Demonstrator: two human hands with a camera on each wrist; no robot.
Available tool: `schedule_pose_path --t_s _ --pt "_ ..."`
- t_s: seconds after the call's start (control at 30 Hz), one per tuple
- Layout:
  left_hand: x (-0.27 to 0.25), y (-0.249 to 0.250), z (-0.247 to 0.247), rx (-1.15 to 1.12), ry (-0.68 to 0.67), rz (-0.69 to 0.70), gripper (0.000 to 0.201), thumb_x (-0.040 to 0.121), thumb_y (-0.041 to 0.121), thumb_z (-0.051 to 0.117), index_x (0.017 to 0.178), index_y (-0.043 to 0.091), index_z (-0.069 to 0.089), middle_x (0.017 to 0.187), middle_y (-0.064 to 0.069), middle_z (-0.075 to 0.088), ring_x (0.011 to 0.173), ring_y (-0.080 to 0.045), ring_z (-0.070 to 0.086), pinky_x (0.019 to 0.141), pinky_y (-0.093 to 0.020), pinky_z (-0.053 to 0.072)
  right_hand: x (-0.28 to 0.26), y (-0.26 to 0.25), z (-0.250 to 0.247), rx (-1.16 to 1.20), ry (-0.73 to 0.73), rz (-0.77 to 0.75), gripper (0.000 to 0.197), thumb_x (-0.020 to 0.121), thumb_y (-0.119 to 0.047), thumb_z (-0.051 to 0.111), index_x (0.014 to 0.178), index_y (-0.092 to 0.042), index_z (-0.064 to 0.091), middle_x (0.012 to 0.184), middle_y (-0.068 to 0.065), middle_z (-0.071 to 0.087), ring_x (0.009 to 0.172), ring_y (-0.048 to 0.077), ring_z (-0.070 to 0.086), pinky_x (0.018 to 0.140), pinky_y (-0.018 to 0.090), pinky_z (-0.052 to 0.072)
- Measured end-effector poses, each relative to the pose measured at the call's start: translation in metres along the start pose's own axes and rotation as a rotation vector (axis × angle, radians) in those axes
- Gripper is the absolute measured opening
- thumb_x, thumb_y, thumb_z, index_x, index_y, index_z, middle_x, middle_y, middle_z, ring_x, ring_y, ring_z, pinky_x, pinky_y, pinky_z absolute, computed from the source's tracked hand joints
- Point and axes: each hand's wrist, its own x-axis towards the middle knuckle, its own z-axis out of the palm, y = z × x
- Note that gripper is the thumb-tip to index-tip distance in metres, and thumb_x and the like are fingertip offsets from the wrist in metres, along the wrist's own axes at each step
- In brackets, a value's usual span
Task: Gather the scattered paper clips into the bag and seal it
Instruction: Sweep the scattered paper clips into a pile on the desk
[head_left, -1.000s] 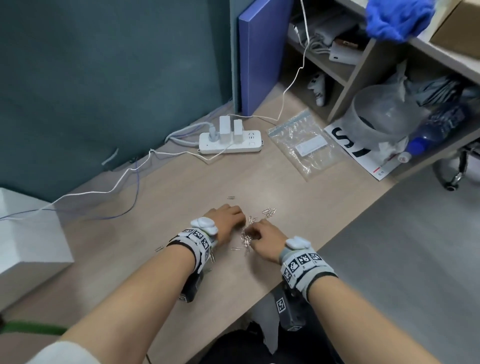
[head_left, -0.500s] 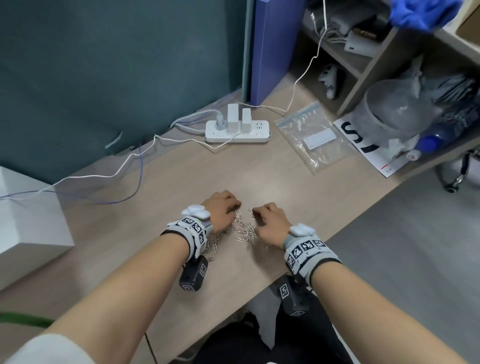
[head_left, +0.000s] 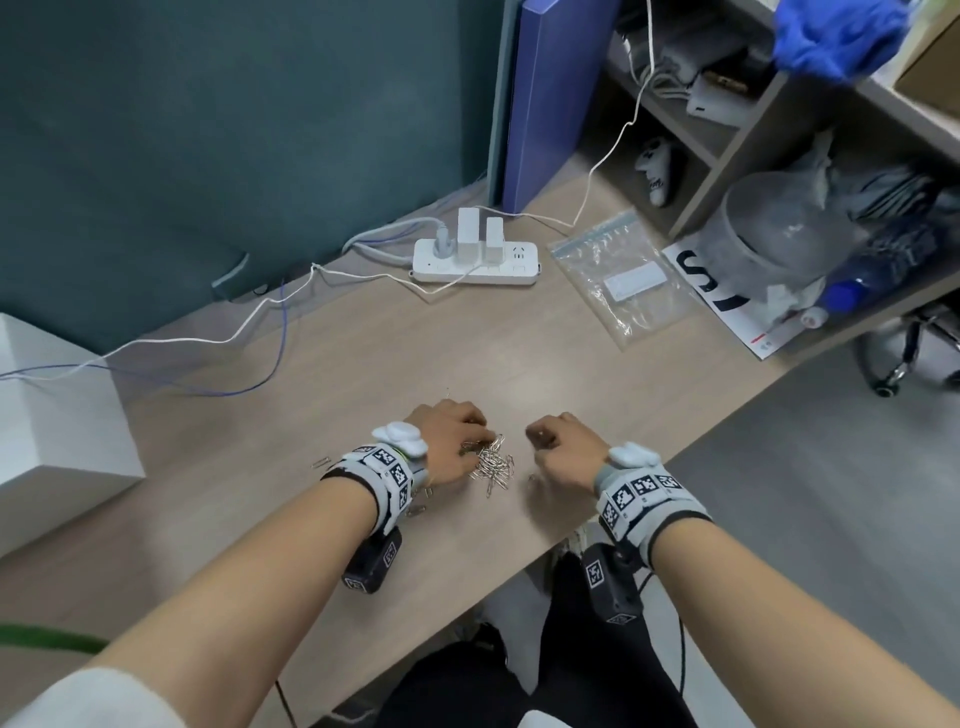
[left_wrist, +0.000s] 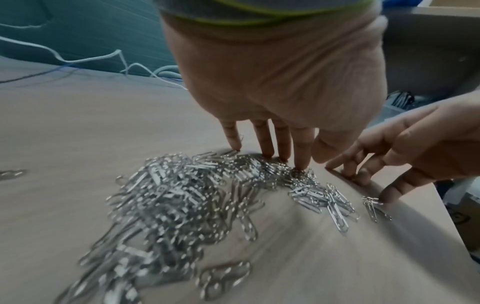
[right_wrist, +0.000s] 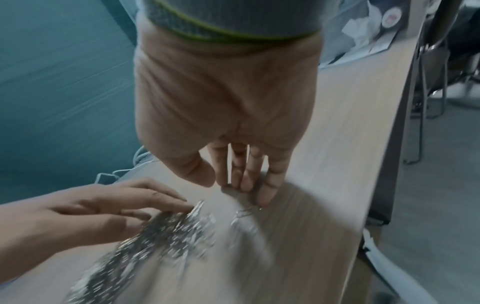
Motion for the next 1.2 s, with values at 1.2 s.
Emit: schedule_pose_path --t_s 1.2 --pt "-0.110 -0.012 0.083 -0.667 0.295 -0.568 0.088 0.084 0.045 0.058 0.159 0.023 0.018 0.168 0.000 0.009 0.155 -0.018 0.003 0.126 -0.035 0.006 0.046 -0.113 0.045 -0.345 -0.359 -0.546 0.037 0.082 -0.011 0.060 0.115 -0.025 0.070 0.116 -0.004 0.053 0.108 0.018 0.054 0.093 0.029 0.043"
